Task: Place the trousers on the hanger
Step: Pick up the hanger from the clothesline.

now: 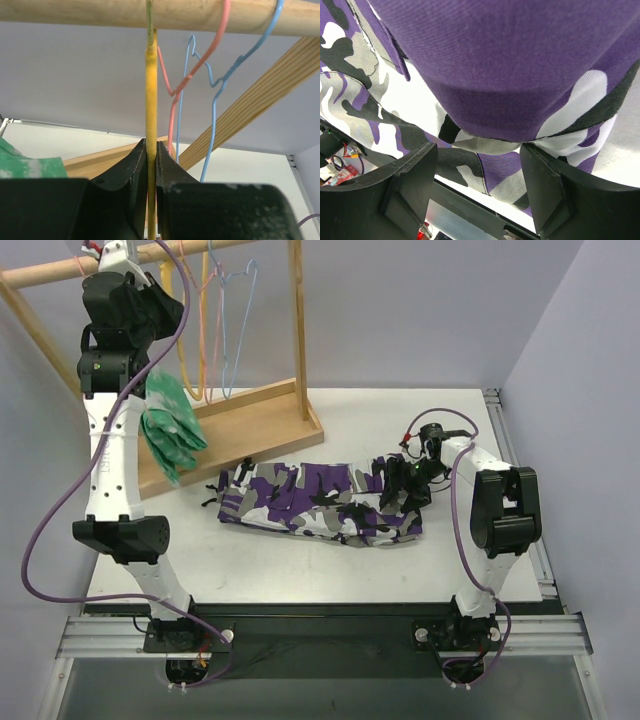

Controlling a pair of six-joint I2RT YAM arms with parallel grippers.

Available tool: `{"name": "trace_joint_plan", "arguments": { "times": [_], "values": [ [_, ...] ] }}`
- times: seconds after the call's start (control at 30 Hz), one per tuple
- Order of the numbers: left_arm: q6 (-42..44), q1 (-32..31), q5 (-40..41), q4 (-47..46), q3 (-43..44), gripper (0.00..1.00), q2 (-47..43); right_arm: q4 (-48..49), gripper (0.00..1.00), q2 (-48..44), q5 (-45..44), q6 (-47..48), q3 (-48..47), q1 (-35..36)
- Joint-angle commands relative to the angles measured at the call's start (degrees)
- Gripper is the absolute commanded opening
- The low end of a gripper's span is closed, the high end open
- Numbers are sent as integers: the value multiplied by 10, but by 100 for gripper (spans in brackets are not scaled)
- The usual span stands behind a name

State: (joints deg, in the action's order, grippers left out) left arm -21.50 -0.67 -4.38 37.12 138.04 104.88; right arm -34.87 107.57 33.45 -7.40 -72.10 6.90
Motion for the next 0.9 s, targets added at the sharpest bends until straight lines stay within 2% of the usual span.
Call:
{"name": "trace_joint_plan", "arguments": {
  "times": [0.0,0.13,0.2,0.37,0.6,0.77,0.87],
  "values": [
    [51,-16,39,11,19,0,-21,-15,67,-19,13,3,3,6],
    [87,-48,90,30,-31,0,-56,-16,67,-22,10,3,4,8],
    [112,-79,150,30,-77,0,-88,-16,67,-23,10,4,6,7],
    [103,-119,257,49,-175,0,-165,-17,68,-19,13,2,2,7],
    [68,-120,288,11,-344,0,-280,-17,70,-19,16,0,-1,8],
    [54,-125,252,15,-445,0,-344,-16,70,-23,12,-3,0,10],
    [28,-147,259,35,-521,0,-375,-16,70,-23,8,-7,0,9]
  ]
}}
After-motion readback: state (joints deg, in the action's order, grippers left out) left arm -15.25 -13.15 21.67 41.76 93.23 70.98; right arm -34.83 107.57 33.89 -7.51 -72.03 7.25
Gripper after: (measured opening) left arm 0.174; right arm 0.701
